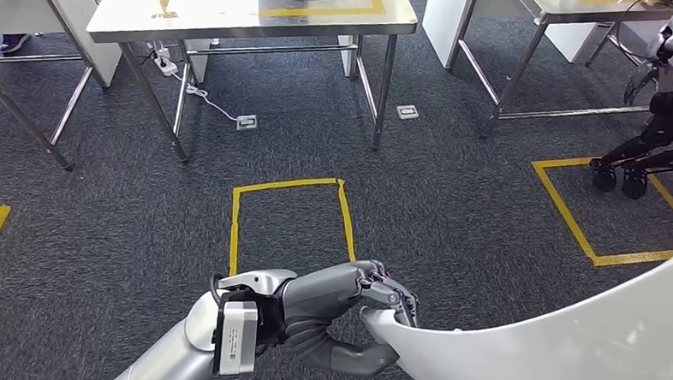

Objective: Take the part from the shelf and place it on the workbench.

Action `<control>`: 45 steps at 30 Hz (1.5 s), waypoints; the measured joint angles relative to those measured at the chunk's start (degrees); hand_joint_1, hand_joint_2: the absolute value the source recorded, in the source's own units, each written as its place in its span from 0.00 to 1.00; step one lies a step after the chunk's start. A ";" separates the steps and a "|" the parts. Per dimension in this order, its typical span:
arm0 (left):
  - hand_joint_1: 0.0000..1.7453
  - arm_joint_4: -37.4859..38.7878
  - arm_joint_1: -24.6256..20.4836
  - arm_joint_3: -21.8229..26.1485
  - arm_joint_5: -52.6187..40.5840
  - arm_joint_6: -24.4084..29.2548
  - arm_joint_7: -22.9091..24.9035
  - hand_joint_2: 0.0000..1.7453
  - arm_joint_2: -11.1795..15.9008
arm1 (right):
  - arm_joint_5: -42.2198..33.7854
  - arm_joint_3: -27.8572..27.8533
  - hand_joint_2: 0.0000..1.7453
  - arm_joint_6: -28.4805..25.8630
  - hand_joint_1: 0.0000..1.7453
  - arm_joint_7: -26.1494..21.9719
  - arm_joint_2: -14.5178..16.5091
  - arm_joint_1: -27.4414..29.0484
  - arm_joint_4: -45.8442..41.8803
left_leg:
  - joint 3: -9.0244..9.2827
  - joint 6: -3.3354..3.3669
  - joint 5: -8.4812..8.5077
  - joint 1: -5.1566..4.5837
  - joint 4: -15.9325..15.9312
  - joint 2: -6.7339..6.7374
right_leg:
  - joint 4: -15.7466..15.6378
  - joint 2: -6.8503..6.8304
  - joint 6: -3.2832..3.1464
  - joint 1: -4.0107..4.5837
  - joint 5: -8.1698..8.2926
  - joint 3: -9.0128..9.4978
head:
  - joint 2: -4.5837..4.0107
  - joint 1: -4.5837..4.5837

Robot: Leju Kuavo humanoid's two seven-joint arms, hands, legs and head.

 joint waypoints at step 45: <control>1.00 -0.50 0.22 -0.34 0.33 0.41 0.01 1.00 0.84 | 0.96 -0.02 0.00 0.57 0.00 -0.20 -0.26 0.08 -0.17 | 4.96 -3.23 -2.53 3.88 -2.00 1.49 | -17.07 -0.62 3.18 -3.23 11.77 5.14 | 0.00 0.33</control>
